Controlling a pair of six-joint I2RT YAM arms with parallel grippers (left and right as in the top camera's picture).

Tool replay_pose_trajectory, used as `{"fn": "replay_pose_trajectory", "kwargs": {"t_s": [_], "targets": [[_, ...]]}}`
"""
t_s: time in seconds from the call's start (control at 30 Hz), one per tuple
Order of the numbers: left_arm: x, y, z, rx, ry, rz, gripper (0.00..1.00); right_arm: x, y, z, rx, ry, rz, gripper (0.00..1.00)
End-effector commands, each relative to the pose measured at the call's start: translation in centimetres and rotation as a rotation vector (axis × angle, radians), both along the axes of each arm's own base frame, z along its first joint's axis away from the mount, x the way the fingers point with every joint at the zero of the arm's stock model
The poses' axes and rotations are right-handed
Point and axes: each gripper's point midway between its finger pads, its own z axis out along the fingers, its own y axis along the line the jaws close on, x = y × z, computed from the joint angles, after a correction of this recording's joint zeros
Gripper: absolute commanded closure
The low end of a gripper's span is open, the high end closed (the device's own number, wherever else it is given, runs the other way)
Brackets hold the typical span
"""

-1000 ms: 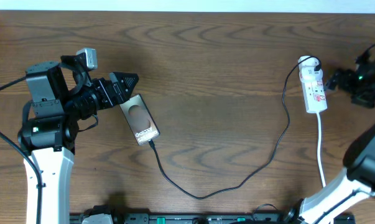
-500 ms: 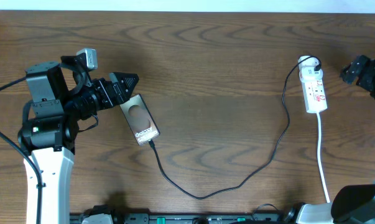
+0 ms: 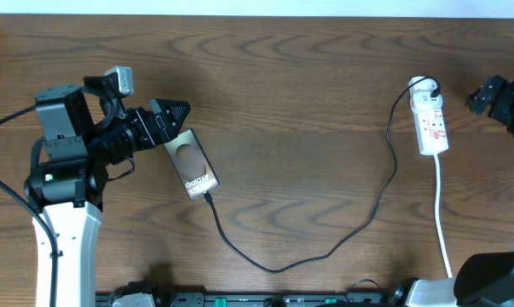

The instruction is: Plug charger to phone and switch on socket

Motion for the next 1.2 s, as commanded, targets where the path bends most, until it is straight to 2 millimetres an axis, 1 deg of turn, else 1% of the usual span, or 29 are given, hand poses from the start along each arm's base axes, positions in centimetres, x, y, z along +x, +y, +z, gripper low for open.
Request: {"fn": "replay_pose_trajectory", "kwargs": {"t_s": [0.0,0.2,0.3,0.4,0.5,0.57,0.67,0.8,0.87,1.0,1.17], "targets": [[0.1,0.0,0.3,0.007,-0.016,-0.009,0.11,-0.1,0.0,0.2,0.013,-0.006,-0.011,0.01],[-0.1,0.3,0.2,0.04,-0.019,0.018,0.11,-0.1,0.0,0.2,0.013,-0.006,-0.011,0.01],[-0.6,0.6,-0.8,0.099,-0.014,0.062,0.11,-0.1,0.0,0.2,0.013,-0.006,-0.011,0.01],[-1.4,1.2,-1.8,0.203,-0.034,0.136,0.11,-0.1,0.0,0.2,0.013,-0.006,-0.011,0.01],[-2.3,1.3,-1.2,0.273,-0.14,0.192,0.11,-0.1,0.0,0.2,0.013,-0.006,-0.011,0.01],[-3.0,1.6,-0.2,0.297,-0.249,0.238,0.11,-0.1,0.0,0.2,0.013,-0.006,-0.011,0.01],[-4.4,2.2,0.9,0.299,-0.377,0.295,0.11,-0.1,0.0,0.2,0.013,-0.006,-0.011,0.01],[-6.2,3.2,1.8,0.294,-0.507,0.365,0.11,-0.1,0.0,0.2,0.013,-0.006,-0.011,0.01],[-7.2,3.5,1.8,0.284,-0.581,0.396,0.11,-0.1,0.0,0.2,0.013,-0.006,-0.011,0.01],[-8.2,3.8,1.2,0.267,-0.671,0.425,0.11,-0.1,0.0,0.2,0.013,-0.006,-0.011,0.01],[-8.9,3.9,0.2,0.248,-0.751,0.444,0.11,-0.1,0.0,0.2,0.013,-0.006,-0.011,0.01]]}}
